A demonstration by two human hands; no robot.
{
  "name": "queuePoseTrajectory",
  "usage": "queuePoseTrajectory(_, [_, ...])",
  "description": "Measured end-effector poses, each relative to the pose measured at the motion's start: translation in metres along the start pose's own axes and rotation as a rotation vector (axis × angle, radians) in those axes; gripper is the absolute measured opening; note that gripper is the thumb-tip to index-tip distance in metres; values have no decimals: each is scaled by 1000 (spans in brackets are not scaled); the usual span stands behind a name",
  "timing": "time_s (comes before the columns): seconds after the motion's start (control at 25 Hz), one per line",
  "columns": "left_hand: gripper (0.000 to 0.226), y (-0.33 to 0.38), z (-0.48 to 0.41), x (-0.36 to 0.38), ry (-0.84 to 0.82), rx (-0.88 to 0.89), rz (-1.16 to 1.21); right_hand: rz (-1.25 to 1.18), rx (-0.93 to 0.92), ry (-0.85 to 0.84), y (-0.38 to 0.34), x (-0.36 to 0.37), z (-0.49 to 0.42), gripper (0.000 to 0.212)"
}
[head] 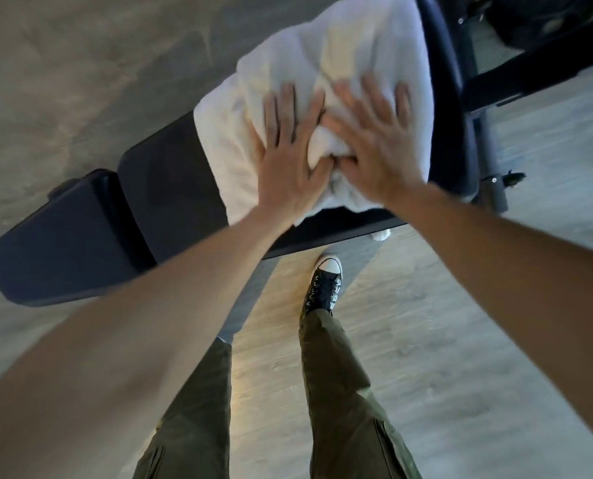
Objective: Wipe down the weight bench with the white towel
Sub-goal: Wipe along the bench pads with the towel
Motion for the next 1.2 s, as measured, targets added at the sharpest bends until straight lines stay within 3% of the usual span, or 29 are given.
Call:
queuePoseTrajectory(0.16, [87,6,71,29,-70,5,-72,-59,8,22,-20,18,78,51])
queuePoseTrajectory(0.28, [88,12,72,33,-95,16,-107,-117,53,-16,-20,20,88,46])
queuePoseTrajectory(0.44, [91,28,4,16,-110,6,-78,-93,53,-1,18,-9,34,46])
queuePoseTrajectory(0.64, [86,81,-95,12,-109,66,-96,-128,218,78,92,-45,-19,51])
queuePoseTrajectory(0.96, [84,65,32,47,-135,179,-134,-155,310,136,33,-2,111,38])
queuePoseTrajectory(1.2, [89,29,83,49,-195,195,-160,-237,264,89,-12,26,144,39])
Point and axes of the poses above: each hand's wrist, its own z-axis away from the middle knuckle, its own x-axis out of the palm, y = z × x, the point moved 5 cm from there along -z, towards the middle knuckle, and after that the axes turned 2 degrees about -z, right-handed, at the moved point
